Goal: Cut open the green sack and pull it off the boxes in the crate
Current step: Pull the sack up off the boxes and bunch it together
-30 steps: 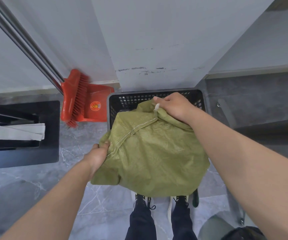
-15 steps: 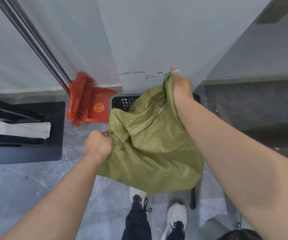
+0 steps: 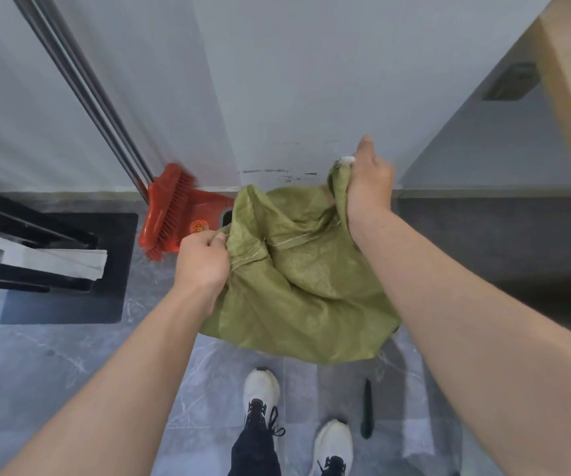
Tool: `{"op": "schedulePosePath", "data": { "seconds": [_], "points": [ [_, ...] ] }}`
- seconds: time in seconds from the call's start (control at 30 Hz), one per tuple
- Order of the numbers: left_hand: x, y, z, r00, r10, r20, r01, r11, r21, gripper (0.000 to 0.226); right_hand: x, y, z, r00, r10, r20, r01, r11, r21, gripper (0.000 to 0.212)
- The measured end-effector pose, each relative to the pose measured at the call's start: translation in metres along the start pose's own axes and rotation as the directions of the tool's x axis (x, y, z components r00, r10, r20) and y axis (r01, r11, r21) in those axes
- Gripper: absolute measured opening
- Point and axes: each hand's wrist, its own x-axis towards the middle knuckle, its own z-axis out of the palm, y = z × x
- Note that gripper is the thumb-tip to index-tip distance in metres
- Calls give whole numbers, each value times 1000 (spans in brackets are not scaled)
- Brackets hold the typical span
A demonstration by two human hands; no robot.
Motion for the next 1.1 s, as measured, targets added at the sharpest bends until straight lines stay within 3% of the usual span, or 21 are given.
{"op": "schedulePosePath", "data": {
  "seconds": [0.2, 0.3, 0.43, 0.53, 0.63, 0.7, 0.77, 0.87, 0.97, 1.03, 1.1],
  "points": [
    [-25, 39, -4, 976, 211, 55, -206, 974, -90, 41, -7, -35, -26, 990, -69, -124, 109, 929, 353, 52],
    [-36, 61, -1, 965, 248, 91, -229, 956, -181, 41, -11, -56, -34, 983, -138, -120, 175, 896, 409, 48],
    [-42, 75, 12, 986, 131, 107, -103, 967, -234, 53, -22, -49, -37, 977, -212, 12, 205, 954, 220, 40],
    [-46, 81, 17, 995, 36, 97, -8, 960, -279, 49, -21, -37, -44, 937, -273, 219, 243, 957, 156, 36],
    [-51, 83, 20, 981, -66, 182, 133, 911, -390, 32, -19, -29, -51, 916, -169, 363, 200, 979, -49, 48],
    [-57, 82, 18, 954, -61, 294, 186, 889, -418, 23, -21, -21, -61, 910, -116, 399, 209, 958, -197, 60],
    [-60, 68, 17, 926, -39, 376, 162, 940, -300, 32, -22, -14, -74, 884, -82, 460, 246, 918, -311, 73],
    [-68, 29, 17, 926, -62, 372, -3, 985, 171, 72, -26, -6, -91, 793, -33, 608, 387, 798, -461, 86],
    [-76, 8, 12, 997, -7, 75, -30, 871, 491, 35, -26, -2, -99, 757, -104, 645, 546, 644, -536, 54],
    [-81, 13, 2, 997, 70, -35, -43, 864, 502, 26, -25, -9, -104, 752, -121, 648, 565, 625, -539, 39],
    [-85, 31, -7, 984, 168, -53, -129, 893, 432, 23, -25, -23, -108, 749, -162, 643, 584, 619, -525, 45]
  ]
}}
